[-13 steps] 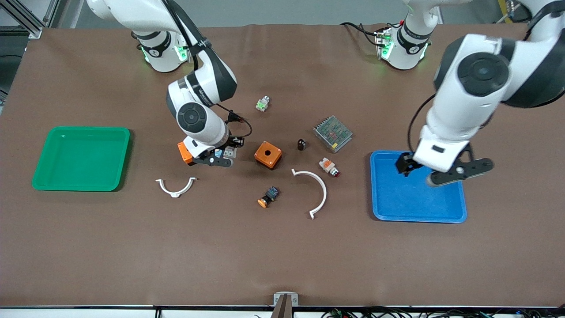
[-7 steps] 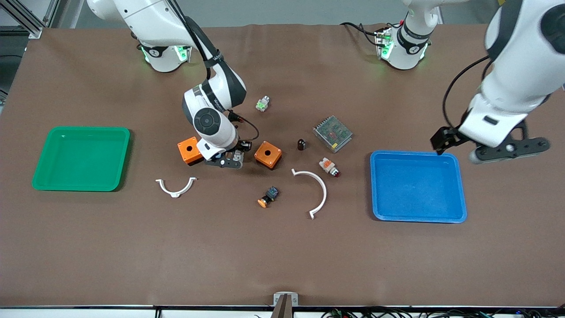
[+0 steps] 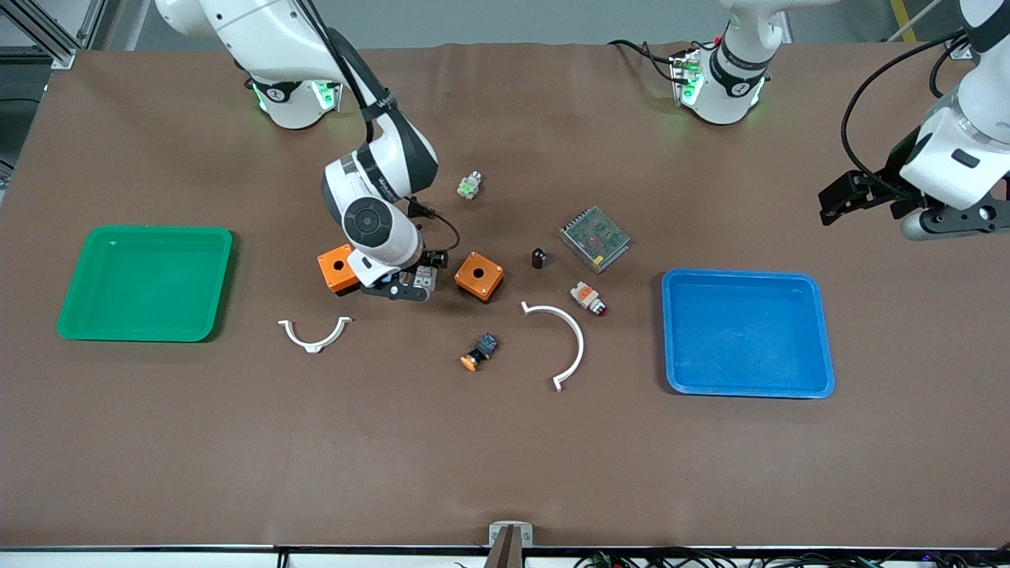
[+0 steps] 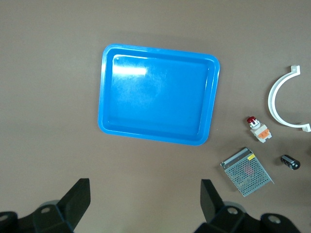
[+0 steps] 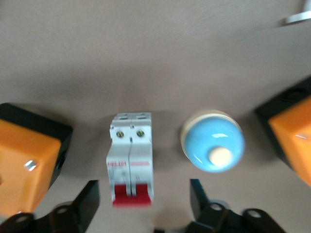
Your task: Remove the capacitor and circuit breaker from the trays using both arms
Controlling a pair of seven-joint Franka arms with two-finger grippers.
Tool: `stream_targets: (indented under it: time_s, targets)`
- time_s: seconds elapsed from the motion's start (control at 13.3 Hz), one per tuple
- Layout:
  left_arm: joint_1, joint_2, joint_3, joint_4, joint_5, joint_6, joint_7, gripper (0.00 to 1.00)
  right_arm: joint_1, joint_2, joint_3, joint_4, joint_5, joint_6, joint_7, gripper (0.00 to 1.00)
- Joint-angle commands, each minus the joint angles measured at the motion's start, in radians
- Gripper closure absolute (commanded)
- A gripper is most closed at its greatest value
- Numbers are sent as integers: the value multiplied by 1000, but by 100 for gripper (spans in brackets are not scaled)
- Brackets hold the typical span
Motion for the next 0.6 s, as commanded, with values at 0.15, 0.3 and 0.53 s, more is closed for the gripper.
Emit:
stream_targets:
  time_s: [0.15,0.3,0.53]
  targets:
    - [-12,-52,18,-42,-18,-4,18,0,-226,-245,7,-23,22,-258,-218,0]
    - [-12,-52,12,-42,-15,-4,18,0,-343,-295,5,-26,13,-313,-320,0]
    - [-16,-61,7,-43,-15,-6,18,0,-449,-353,5,-23,-94,-338,-405,0]
